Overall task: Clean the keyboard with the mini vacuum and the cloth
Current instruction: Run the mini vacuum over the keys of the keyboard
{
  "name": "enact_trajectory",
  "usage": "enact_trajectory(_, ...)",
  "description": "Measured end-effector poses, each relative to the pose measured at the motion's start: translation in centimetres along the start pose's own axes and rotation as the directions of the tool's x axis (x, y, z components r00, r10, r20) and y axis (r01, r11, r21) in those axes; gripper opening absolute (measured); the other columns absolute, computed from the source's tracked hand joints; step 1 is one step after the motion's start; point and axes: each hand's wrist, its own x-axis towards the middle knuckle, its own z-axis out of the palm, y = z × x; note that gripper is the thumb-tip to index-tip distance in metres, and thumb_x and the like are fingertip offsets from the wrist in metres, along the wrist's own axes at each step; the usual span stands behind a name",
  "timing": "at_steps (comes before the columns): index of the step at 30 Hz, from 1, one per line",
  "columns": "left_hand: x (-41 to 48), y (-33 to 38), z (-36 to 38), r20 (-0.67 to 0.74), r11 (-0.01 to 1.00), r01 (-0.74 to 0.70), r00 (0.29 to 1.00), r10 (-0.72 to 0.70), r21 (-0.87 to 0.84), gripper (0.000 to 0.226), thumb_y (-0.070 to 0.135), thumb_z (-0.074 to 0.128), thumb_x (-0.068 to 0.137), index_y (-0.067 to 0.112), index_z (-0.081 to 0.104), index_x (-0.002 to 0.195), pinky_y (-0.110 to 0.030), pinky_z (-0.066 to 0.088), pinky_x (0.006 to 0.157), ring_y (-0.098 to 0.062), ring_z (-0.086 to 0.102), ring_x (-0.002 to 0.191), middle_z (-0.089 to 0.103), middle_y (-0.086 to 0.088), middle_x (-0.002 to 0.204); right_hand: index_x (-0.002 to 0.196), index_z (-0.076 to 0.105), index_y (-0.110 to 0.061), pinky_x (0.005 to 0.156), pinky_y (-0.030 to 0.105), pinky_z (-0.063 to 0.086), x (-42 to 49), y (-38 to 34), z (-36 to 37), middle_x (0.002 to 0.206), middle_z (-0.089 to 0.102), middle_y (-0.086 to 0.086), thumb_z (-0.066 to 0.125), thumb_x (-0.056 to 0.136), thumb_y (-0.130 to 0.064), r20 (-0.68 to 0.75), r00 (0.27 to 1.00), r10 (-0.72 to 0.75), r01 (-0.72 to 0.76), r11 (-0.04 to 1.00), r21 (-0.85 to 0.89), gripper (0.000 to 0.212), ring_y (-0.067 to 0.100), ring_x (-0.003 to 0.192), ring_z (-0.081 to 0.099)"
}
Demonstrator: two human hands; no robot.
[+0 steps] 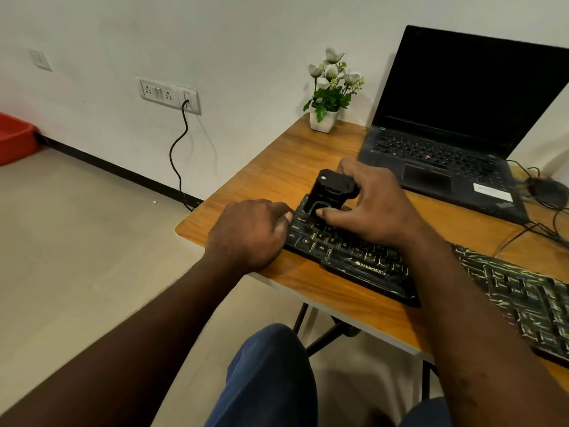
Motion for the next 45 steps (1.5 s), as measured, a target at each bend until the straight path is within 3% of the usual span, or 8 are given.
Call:
enact_trajectory(7, 0.2, -0.2, 0.3, 0.009, 1.0, 0.014, 1.0, -0.014, 0.005, 0.043, 0.047, 0.03, 0.099, 0.029, 0.068, 0.106, -0.037, 0.045, 0.07, -0.015, 0.058, 0.078, 0.066, 0.007, 0.086, 0.09, 0.051, -0.028, 0.056, 0.017, 0.045, -0.6, 1.3, -2.3, 0.085, 0.062, -0.005, 0.086, 0.073, -0.022, 0.143, 0.984, 0.108, -0.117, 0.992, 0.056, 0.04, 0.002, 0.066, 0.06)
enact_trajectory(16, 0.0, -0.1, 0.3, -0.013, 1.0, 0.002, 1.0, -0.002, -0.005, 0.032, 0.042, 0.035, 0.097, 0.026, 0.062, 0.089, -0.039, 0.044, 0.065, -0.016, 0.056, 0.069, 0.058, 0.006, 0.074, 0.091, 0.054, -0.02, 0.062, 0.044, 0.051, 0.1, -1.1, 1.9, 0.083, 0.062, -0.004, 0.077, 0.073, -0.041, -0.011, 0.993, -0.115, 0.115, 0.993, -0.011, 0.036, 0.02, 0.073, 0.058)
enact_trajectory(19, 0.1, -0.1, 0.3, -0.012, 1.0, 0.006, 1.0, -0.006, 0.0, 0.036, 0.044, 0.034, 0.099, 0.028, 0.066, 0.098, -0.036, 0.041, 0.065, -0.014, 0.057, 0.072, 0.061, 0.007, 0.078, 0.095, 0.054, -0.021, 0.067, 0.045, 0.055, 0.1, -0.4, 1.2, 0.088, 0.064, -0.005, 0.082, 0.074, -0.033, -0.001, 0.999, -0.046, 0.046, 0.999, -0.009, 0.036, 0.018, 0.078, 0.061)
enact_trajectory(25, 0.2, -0.1, 0.3, -0.007, 1.0, 0.022, 1.0, -0.022, 0.017, 0.044, 0.047, 0.031, 0.098, 0.028, 0.069, 0.107, -0.037, 0.047, 0.069, -0.016, 0.059, 0.076, 0.067, 0.005, 0.086, 0.107, 0.06, -0.02, 0.063, 0.025, 0.053, -0.9, 2.7, -2.6, 0.097, 0.068, -0.005, 0.087, 0.074, -0.026, -0.045, 0.98, 0.192, -0.192, 0.981, -0.002, 0.043, 0.013, 0.083, 0.069)
enact_trajectory(30, 0.1, -0.2, 0.5, -0.014, 0.999, 0.029, 0.999, -0.029, 0.018, 0.038, 0.046, 0.035, 0.102, 0.03, 0.068, 0.107, -0.034, 0.036, 0.064, -0.012, 0.055, 0.074, 0.064, 0.007, 0.084, 0.106, 0.062, -0.024, 0.065, 0.015, 0.05, -0.6, 1.2, -1.0, 0.093, 0.068, -0.009, 0.086, 0.078, -0.022, 0.036, 0.991, 0.126, -0.13, 0.98, 0.152, 0.037, -0.001, 0.081, 0.066)
enact_trajectory(35, 0.0, -0.1, 0.4, -0.012, 0.999, 0.032, 0.999, -0.032, 0.017, 0.037, 0.045, 0.035, 0.103, 0.03, 0.068, 0.11, -0.034, 0.034, 0.066, -0.013, 0.056, 0.076, 0.065, 0.006, 0.086, 0.124, 0.063, -0.02, 0.067, 0.018, 0.048, 0.5, 0.9, 0.5, 0.105, 0.069, -0.007, 0.085, 0.082, -0.028, -0.075, 0.991, 0.111, -0.114, 0.993, -0.026, 0.048, 0.002, 0.084, 0.062)
enact_trajectory(39, -0.1, -0.1, 0.3, -0.012, 0.999, 0.028, 1.0, -0.028, 0.025, 0.042, 0.047, 0.032, 0.101, 0.029, 0.069, 0.109, -0.034, 0.035, 0.066, -0.014, 0.056, 0.076, 0.064, 0.006, 0.084, 0.117, 0.065, -0.023, 0.069, 0.019, 0.053, -0.2, 1.0, 0.4, 0.1, 0.071, -0.009, 0.084, 0.079, -0.026, 0.017, 0.997, 0.079, -0.08, 0.988, 0.13, 0.043, 0.004, 0.086, 0.067)
enact_trajectory(45, 0.0, 0.0, 0.2, 0.001, 0.999, 0.039, 0.999, -0.039, 0.012, 0.047, 0.049, 0.029, 0.098, 0.029, 0.069, 0.112, -0.035, 0.043, 0.067, -0.015, 0.059, 0.079, 0.067, 0.005, 0.09, 0.13, 0.064, -0.022, 0.061, 0.005, 0.042, 0.4, 1.4, 0.7, 0.105, 0.07, -0.01, 0.084, 0.083, -0.027, -0.112, 0.989, 0.092, -0.093, 0.996, 0.002, 0.051, -0.018, 0.071, 0.056)
